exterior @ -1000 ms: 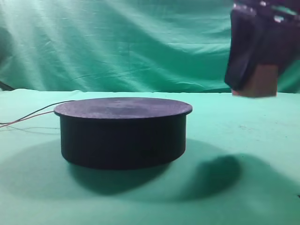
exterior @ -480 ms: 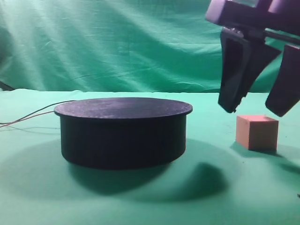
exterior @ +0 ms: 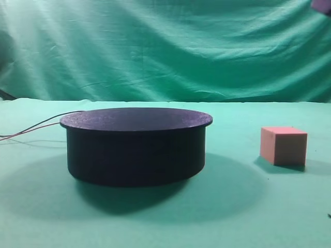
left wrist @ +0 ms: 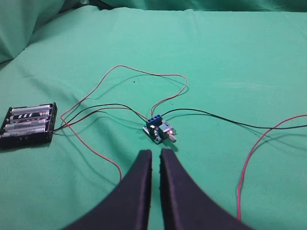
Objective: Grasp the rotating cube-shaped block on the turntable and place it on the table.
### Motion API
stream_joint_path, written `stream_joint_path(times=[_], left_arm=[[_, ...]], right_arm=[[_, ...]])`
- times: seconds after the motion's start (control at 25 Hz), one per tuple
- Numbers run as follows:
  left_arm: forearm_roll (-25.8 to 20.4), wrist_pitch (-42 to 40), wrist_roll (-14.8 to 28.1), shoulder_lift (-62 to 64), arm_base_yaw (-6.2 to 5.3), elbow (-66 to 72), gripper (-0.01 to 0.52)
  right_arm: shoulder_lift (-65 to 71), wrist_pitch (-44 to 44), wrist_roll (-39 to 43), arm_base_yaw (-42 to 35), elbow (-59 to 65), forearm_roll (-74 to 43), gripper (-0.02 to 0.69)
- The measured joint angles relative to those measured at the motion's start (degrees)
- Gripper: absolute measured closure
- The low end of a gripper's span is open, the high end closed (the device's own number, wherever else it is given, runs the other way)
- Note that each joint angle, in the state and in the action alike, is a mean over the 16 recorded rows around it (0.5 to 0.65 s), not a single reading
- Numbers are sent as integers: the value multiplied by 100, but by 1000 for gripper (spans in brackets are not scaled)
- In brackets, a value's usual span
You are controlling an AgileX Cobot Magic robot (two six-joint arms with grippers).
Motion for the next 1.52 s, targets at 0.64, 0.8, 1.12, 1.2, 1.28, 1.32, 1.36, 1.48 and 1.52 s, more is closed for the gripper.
stream_joint_path(times=[0.64,0.8,1.12,1.2,1.28,1.32,1.36,1.48,1.52], left_arm=[[0,0,0,0,0,0,514],[0,0,0,0,0,0,514],[0,0,0,0,0,0,514],[0,0,0,0,0,0,514],[0,0,0,0,0,0,514],[0,0,0,0,0,0,514],[0,0,0,0,0,0,514],[0,0,0,0,0,0,514],[0,0,0,0,0,0,514]], right_arm=[[-1400,-1009,-1651,-1207,1094,446,665],[-2330,-1587,-1976,-1864,1921,825,665],[-4359,-2287,-2193,-2712,3454,1335,665],[-4769,-2329,-2200,-2813,3678,1366,665],[-5100,-2355,-2205,-2884,3847,1363,665],[-5234,-2362,-2207,-2909,3911,1353,665],[-5350,-2368,-2208,-2927,3963,1341,665],[-5588,-2365,-2211,-2952,4060,1285,665],[-5638,-2356,-2212,-2955,4075,1263,665]])
